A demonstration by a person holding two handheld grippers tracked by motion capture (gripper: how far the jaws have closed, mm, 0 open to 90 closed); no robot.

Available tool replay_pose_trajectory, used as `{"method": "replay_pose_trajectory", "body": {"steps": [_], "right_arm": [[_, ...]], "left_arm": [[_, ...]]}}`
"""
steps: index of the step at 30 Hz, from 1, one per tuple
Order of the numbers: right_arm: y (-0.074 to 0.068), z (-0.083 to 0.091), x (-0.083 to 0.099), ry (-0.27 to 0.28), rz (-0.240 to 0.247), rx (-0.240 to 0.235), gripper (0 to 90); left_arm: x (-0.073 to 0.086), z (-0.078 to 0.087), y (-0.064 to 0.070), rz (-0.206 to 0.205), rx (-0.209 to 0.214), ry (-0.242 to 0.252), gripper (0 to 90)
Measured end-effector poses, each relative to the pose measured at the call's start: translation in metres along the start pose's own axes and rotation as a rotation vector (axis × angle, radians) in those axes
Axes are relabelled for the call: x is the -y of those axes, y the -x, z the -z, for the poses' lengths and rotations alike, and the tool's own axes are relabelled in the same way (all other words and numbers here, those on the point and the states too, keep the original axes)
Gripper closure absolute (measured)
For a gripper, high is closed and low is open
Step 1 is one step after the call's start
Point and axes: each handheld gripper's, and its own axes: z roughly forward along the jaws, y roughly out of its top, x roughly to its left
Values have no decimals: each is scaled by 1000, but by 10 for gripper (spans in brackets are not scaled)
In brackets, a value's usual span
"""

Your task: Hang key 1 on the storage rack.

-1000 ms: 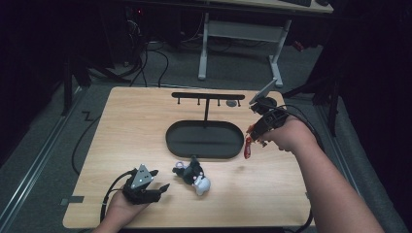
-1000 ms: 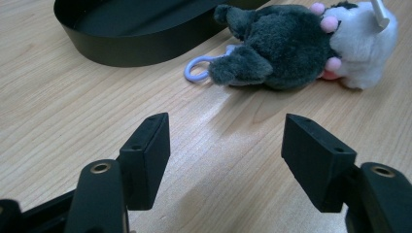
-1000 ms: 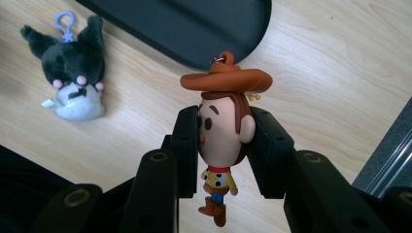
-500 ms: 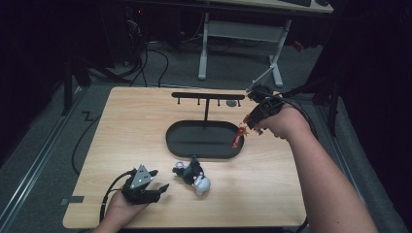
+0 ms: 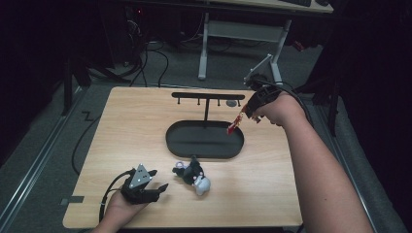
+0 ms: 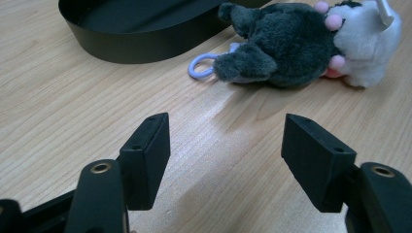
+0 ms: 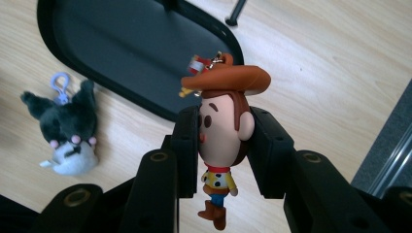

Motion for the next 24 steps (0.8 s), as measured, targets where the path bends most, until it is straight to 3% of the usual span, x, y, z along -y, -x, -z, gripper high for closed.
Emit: {"method": "replay_pose_trajectory", "body": {"steps": [8,24], "right_arm": [[4,-6,-14,7,-18,3,672],[11,-2,-31,44,-53,22,673]], "left_arm": [[0,1,0,0,3,3,351],[1,1,-1,-2,3,2,351]]}}
